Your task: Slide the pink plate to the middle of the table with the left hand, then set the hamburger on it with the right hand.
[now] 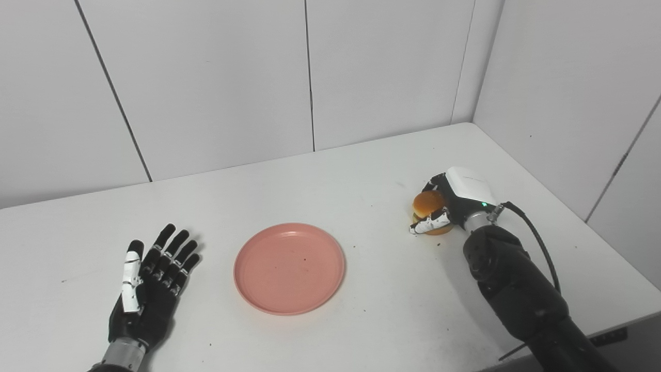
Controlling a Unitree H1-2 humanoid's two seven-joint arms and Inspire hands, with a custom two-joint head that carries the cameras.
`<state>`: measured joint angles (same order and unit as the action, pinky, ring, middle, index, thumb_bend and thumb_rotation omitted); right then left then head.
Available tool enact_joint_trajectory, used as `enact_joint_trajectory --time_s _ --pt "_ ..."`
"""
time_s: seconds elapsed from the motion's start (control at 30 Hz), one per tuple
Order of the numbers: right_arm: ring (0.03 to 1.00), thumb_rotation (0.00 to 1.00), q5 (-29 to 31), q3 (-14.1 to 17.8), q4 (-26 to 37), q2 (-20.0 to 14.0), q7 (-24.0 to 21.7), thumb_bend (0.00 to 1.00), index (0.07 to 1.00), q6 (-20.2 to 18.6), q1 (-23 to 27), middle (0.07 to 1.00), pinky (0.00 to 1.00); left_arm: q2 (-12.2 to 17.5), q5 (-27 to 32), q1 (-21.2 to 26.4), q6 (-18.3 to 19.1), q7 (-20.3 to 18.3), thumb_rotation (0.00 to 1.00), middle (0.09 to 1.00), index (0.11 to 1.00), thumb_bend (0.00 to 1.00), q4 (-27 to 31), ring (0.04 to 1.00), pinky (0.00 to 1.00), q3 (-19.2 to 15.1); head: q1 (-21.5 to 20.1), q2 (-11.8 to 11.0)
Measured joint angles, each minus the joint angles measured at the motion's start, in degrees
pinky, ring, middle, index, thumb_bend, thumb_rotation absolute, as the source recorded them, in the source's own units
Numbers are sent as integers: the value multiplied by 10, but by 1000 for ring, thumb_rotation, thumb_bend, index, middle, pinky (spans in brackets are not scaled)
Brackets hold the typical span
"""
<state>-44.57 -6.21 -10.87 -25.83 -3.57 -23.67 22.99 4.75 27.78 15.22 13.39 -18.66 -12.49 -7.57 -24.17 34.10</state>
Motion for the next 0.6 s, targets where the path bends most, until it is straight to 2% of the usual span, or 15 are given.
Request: enact_joint_trajectory --time_s 0.1,0.23,0.53,0.6 --pt "353 141 0 3 1 0 4 498 492 0 -2 447 269 0 0 0 0 0 1000 926 919 523 0 927 956 0 7 0" --pt "334 140 1 8 14 -1 19 499 488 1 -9 417 251 -1 -2 0 0 0 1000 922 911 529 1 924 949 2 10 -1" --pt "342 137 20 10 122 -1 18 499 487 10 -18 417 261 -13 -8 -12 0 16 1000 921 914 537 20 922 946 5 43 3" --pt "346 137 20 2 139 -1 12 499 487 12 -16 417 263 -17 -9 -14 0 22 1000 921 916 534 24 922 948 6 65 5"
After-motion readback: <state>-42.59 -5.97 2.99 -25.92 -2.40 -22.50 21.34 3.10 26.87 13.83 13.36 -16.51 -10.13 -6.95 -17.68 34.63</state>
